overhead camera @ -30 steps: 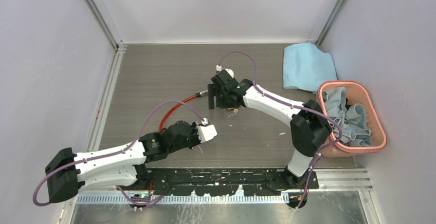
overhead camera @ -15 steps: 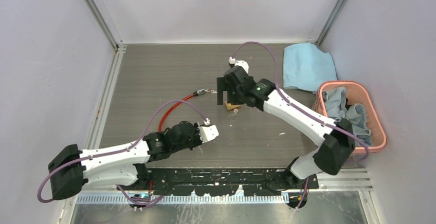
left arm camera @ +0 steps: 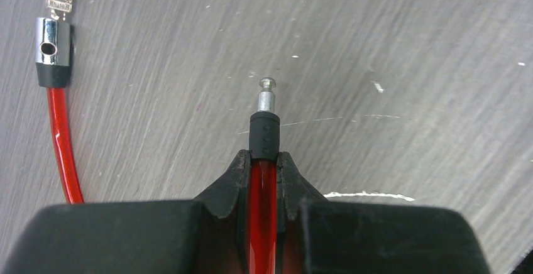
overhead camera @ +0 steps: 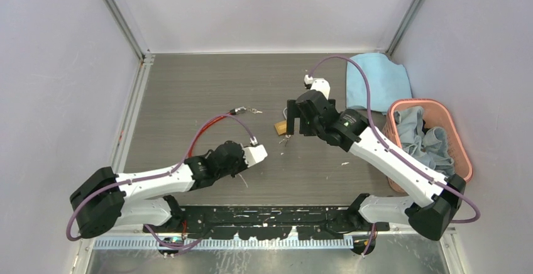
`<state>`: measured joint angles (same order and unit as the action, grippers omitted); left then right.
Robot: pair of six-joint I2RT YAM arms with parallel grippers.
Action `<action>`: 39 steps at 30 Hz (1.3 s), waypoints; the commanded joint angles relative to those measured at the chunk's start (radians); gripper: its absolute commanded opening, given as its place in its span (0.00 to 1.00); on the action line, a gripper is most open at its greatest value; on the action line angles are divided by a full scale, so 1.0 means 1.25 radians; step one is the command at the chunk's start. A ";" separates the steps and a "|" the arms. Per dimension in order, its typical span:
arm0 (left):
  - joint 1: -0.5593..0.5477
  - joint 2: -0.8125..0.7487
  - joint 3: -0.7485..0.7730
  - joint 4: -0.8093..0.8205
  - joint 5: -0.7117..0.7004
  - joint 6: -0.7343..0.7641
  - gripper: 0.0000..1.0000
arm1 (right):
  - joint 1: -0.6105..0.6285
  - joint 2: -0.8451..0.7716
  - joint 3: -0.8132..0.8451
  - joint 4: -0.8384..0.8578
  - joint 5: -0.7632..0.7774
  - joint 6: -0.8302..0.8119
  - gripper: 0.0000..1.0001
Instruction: Unlock with the key
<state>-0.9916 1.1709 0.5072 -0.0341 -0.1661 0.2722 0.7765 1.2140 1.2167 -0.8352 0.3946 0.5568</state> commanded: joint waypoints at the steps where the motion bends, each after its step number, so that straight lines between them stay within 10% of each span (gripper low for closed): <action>1: 0.041 0.016 0.053 0.053 -0.008 0.009 0.00 | -0.002 -0.037 -0.002 -0.005 0.039 0.013 1.00; 12: 0.041 -0.048 0.064 -0.036 0.024 -0.051 0.42 | -0.002 -0.100 -0.028 -0.007 0.000 0.028 1.00; 22: 0.040 -0.128 0.079 -0.099 0.024 -0.104 0.55 | -0.002 -0.138 -0.058 0.003 0.010 0.026 1.00; 25: 0.041 -0.159 0.087 -0.112 -0.011 -0.110 0.98 | -0.001 -0.146 -0.070 0.023 0.021 0.019 1.00; 39: 0.144 -0.237 0.037 -0.021 -0.319 -0.091 1.00 | -0.002 -0.195 -0.164 0.124 0.188 0.013 1.00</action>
<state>-0.8944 0.9005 0.5713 -0.1673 -0.4561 0.1478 0.7765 1.0138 1.0374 -0.7776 0.5350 0.5896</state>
